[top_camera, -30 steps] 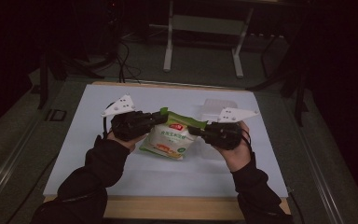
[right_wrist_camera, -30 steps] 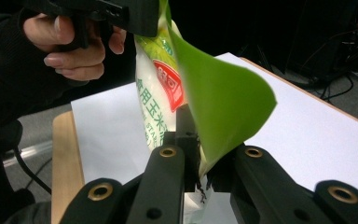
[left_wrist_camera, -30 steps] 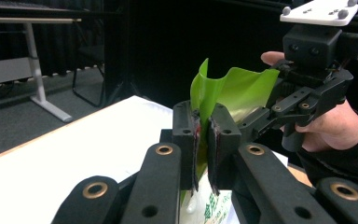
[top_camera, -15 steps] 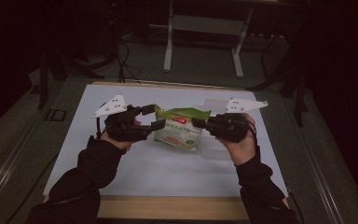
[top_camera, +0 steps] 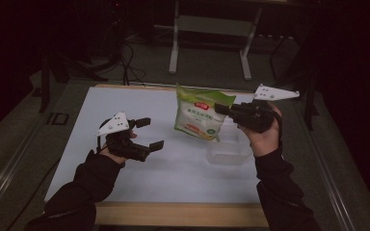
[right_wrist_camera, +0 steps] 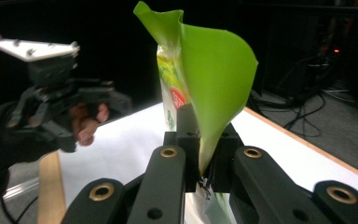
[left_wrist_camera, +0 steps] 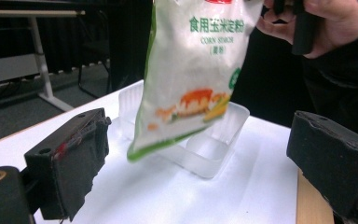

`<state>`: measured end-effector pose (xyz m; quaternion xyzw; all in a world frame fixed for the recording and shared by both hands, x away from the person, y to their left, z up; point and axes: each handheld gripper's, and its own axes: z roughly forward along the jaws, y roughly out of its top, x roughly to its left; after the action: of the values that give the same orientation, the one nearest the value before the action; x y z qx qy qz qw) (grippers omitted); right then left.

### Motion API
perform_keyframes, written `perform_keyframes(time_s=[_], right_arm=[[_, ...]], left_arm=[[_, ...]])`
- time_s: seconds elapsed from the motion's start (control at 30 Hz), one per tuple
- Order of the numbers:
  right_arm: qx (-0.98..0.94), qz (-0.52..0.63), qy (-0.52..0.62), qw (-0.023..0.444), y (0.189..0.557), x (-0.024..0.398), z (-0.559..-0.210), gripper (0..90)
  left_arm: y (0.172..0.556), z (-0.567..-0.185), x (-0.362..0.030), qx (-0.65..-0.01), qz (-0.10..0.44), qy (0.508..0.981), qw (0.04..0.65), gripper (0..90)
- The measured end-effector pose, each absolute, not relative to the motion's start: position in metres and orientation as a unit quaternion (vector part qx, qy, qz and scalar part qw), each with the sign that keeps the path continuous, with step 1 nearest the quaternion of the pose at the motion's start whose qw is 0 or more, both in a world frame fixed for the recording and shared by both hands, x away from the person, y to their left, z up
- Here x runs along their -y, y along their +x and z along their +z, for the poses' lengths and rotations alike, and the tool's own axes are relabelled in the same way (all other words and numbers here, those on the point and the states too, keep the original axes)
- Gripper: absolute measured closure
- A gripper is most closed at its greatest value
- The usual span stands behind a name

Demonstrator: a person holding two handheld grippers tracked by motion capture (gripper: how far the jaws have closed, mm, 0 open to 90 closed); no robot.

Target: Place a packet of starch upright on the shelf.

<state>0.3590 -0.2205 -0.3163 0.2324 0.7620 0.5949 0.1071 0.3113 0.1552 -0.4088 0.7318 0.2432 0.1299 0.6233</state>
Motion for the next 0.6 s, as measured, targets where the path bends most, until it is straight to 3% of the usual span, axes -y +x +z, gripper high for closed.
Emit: perform_keyframes(time_s=[0.6], right_arm=[[-0.737,0.596,0.277,0.158,0.412,0.269,-0.306,85.9]], left_arm=[[0.275,-0.474,-0.189,-0.285,0.137,0.736,0.598,5.9]])
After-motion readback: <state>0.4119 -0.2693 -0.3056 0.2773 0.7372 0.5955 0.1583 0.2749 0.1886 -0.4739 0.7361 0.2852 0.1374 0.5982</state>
